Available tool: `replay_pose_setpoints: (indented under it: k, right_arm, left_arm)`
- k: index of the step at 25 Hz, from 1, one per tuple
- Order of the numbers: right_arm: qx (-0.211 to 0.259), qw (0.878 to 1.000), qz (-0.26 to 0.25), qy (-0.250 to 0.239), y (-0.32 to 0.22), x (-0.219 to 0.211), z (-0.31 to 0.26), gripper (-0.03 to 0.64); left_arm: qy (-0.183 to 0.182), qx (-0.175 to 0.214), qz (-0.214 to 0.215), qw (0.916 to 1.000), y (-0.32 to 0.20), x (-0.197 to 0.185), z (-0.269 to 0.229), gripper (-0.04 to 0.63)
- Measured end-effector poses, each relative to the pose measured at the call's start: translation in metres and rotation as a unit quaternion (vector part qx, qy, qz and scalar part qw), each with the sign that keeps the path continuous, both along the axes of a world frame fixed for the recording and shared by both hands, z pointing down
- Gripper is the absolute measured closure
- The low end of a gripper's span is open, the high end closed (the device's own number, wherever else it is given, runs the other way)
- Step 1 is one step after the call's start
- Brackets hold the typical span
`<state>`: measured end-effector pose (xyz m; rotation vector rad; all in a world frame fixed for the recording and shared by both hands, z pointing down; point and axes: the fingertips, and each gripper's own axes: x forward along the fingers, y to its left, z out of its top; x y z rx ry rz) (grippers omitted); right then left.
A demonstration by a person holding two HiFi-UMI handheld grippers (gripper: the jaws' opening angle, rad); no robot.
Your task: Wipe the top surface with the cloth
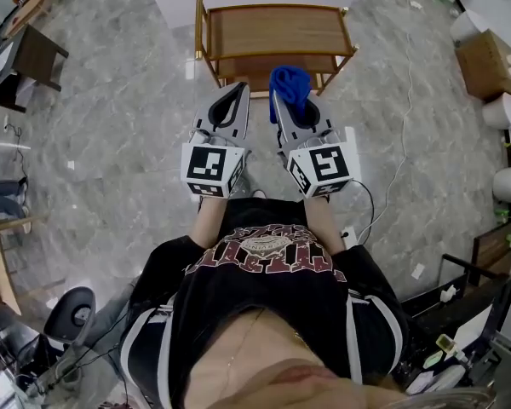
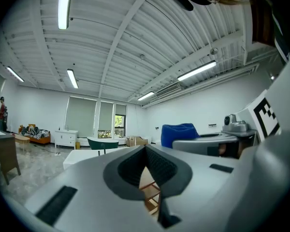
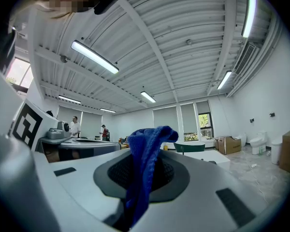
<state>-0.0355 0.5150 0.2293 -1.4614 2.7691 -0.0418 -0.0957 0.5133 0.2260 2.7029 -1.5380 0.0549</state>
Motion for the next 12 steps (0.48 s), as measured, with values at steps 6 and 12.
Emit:
replay_pose_setpoints:
  k: [6,12]
  right_arm:
    - [-0.001,0.999,0.033,0.005,-0.03,0.012,-0.001,0.558]
    - [-0.002,0.999,0.05,0.009,-0.073,0.008,0.0,0.558]
  left_arm:
    - [0.002,0.004,0.025,0.9997,-0.036,0.011,-0.001,0.549]
    - [0.002,0.002,0.042,0.9991,-0.082,0.008,0.002,0.549]
